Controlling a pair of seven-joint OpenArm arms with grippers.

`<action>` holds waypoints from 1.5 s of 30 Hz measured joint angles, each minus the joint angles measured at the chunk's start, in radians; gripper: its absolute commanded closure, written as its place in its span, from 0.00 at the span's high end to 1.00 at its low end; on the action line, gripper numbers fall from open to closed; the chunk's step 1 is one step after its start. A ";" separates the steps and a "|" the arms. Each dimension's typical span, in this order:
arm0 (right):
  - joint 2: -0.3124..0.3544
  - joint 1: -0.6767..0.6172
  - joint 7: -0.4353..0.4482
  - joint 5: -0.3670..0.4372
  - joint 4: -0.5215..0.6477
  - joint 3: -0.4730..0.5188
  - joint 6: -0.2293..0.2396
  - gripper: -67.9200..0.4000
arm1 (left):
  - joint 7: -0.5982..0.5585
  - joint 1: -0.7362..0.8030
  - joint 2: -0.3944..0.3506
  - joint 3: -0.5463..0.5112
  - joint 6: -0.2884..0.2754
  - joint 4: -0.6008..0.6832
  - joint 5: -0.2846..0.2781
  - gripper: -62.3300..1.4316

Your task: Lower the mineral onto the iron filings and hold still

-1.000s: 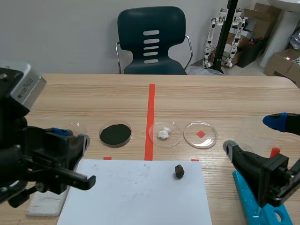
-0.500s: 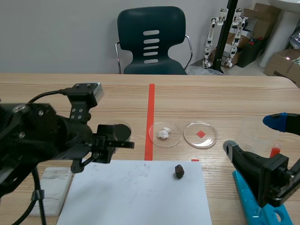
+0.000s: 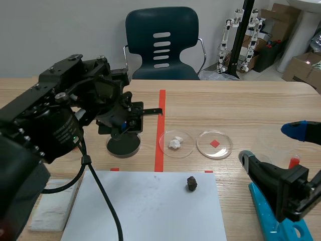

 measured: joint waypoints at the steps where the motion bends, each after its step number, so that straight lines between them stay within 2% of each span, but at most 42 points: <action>1: 0.000 0.000 0.000 0.000 0.000 0.000 0.000 0.87 | -0.008 -0.019 0.010 0.000 0.004 -0.031 0.000 0.16; 7: 0.000 0.000 0.000 0.000 0.000 0.000 0.000 0.87 | -0.050 -0.114 0.047 0.000 0.026 -0.184 0.009 0.16; 15: 0.000 0.000 0.000 0.000 0.000 0.000 0.000 0.87 | -0.095 -0.151 0.048 0.000 0.031 -0.335 0.015 0.16; 25: 0.000 0.000 0.000 0.000 0.000 0.000 0.000 0.87 | -0.172 -0.148 0.051 0.000 0.038 -0.395 0.010 0.16; 32: 0.000 0.000 0.000 0.000 0.000 0.000 0.000 0.87 | -0.187 -0.151 0.054 0.000 0.067 -0.446 0.008 0.16; 45: 0.000 0.000 0.000 0.000 0.000 0.000 0.000 0.87 | -0.207 -0.163 0.054 0.000 0.075 -0.467 0.008 0.16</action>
